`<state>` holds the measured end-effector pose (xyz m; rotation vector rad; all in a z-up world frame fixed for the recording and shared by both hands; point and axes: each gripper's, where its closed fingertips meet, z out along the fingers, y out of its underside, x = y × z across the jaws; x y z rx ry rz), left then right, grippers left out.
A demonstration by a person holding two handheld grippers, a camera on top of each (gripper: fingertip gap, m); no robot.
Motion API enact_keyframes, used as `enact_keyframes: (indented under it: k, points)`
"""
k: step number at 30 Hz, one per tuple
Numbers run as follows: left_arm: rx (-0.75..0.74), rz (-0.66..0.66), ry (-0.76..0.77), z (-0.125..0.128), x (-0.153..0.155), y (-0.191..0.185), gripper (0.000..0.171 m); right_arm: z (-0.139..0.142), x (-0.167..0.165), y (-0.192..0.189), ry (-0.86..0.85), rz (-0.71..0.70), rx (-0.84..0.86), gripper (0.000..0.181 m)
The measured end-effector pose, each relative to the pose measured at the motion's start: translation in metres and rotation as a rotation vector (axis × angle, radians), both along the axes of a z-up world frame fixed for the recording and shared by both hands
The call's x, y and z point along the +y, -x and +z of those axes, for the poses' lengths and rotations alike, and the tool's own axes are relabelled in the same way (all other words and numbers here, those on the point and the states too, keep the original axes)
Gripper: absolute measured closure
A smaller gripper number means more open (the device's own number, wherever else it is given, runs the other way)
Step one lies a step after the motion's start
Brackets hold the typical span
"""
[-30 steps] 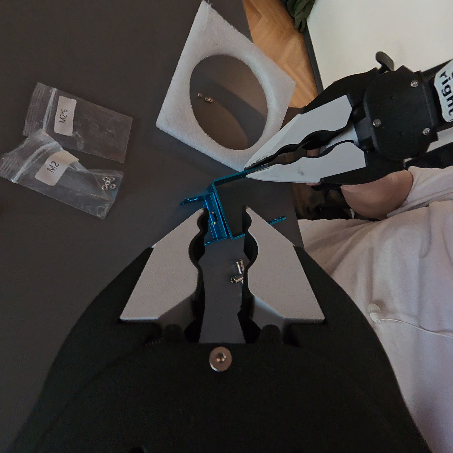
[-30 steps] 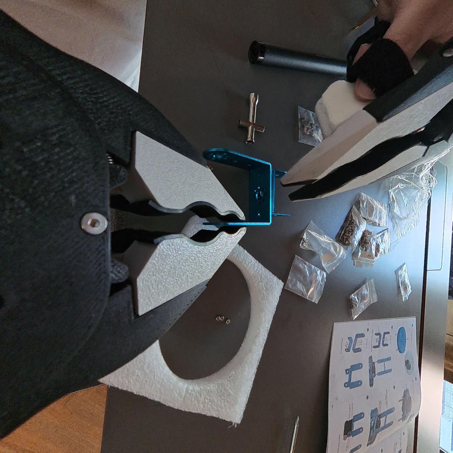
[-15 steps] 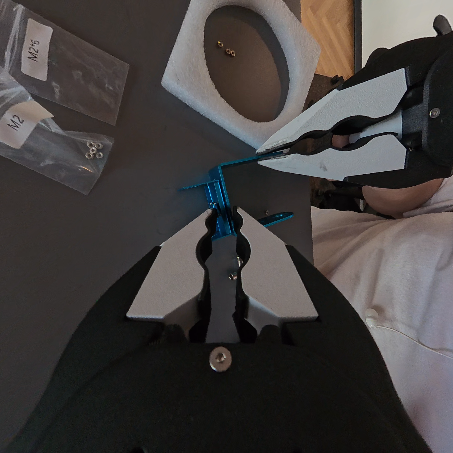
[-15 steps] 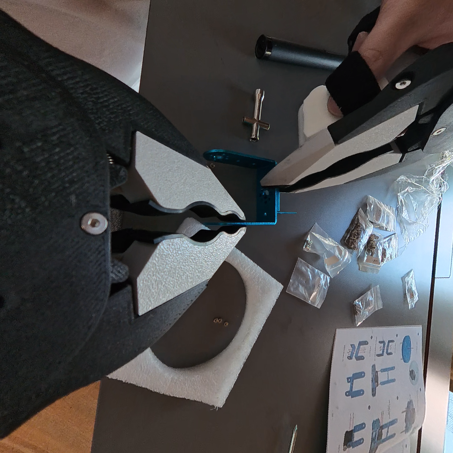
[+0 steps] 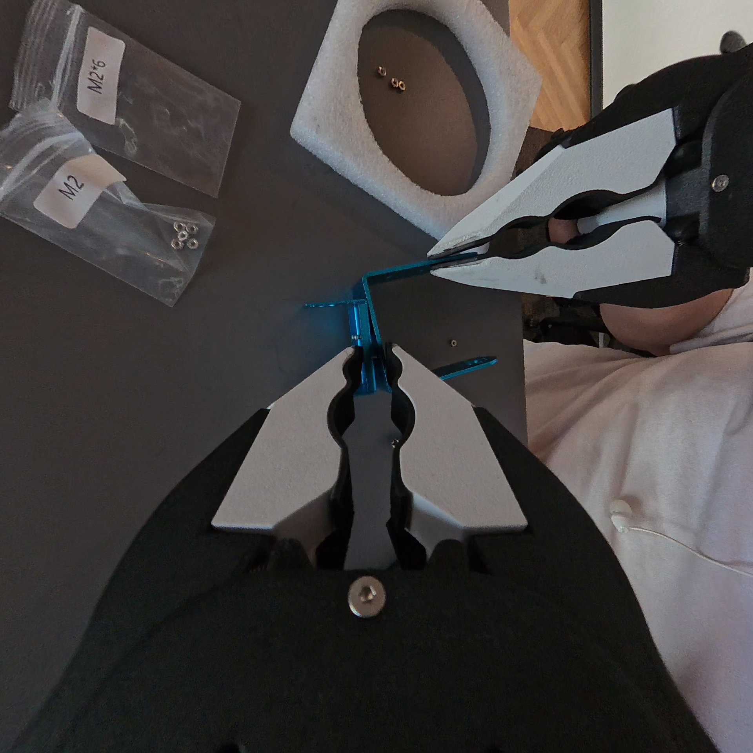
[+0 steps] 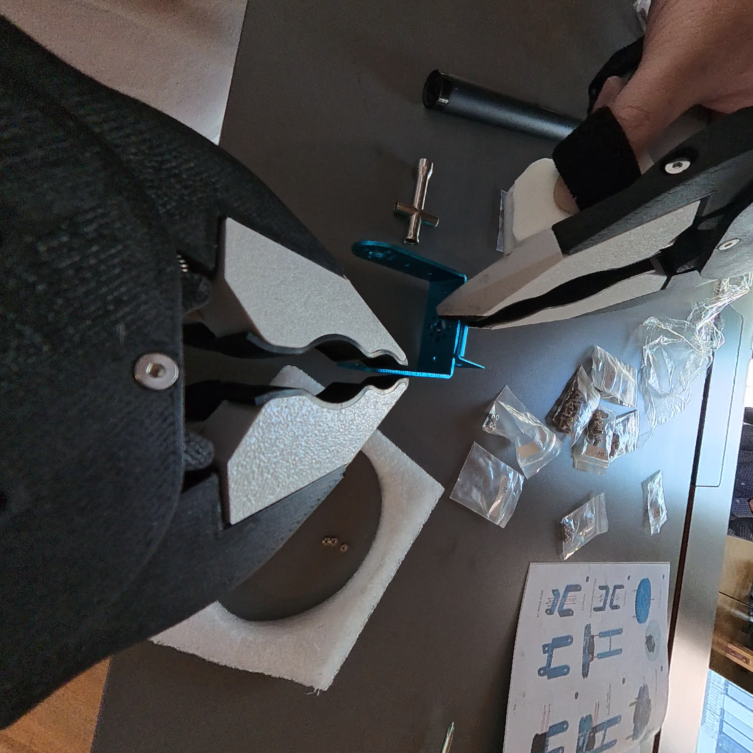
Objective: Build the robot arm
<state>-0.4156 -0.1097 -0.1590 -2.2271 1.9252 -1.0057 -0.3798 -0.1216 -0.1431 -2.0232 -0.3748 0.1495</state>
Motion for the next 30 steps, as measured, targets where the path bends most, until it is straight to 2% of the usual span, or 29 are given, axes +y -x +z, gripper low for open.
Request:
enact_keyframes:
  k: [6, 10, 15, 20, 23, 26, 28, 30]
  points:
    - [-0.015, 0.011, 0.071, 0.002, -0.005, 0.0, 0.16, 0.005, -0.003, -0.003, -0.042, -0.005, -0.024, 0.181]
    - [-0.068, 0.049, 0.032, 0.015, 0.003, 0.003, 0.153, 0.01, -0.007, -0.009, -0.068, -0.014, -0.006, 0.181]
    - [-0.085, 0.089, -0.149, 0.022, 0.018, 0.024, 0.155, 0.038, -0.015, -0.026, -0.174, -0.041, 0.178, 0.181]
    - [-0.185, 0.098, -0.179, 0.033, 0.0, 0.027, 0.163, 0.063, -0.025, -0.069, -0.235, -0.104, 0.335, 0.181]
    - [-0.188, 0.086, -0.274, 0.028, 0.0, 0.027, 0.162, 0.058, -0.024, -0.078, -0.211, -0.1, 0.273, 0.181]
    - [-0.199, 0.098, -0.344, 0.024, 0.005, 0.026, 0.159, 0.05, -0.02, -0.067, -0.178, -0.051, 0.212, 0.181]
    - [-0.209, 0.14, -0.322, 0.022, 0.011, 0.027, 0.149, 0.045, -0.019, -0.055, -0.163, -0.007, 0.194, 0.181]
    - [-0.251, 0.12, -0.266, 0.022, 0.009, 0.029, 0.145, 0.039, -0.018, -0.048, -0.149, 0.015, 0.17, 0.181]
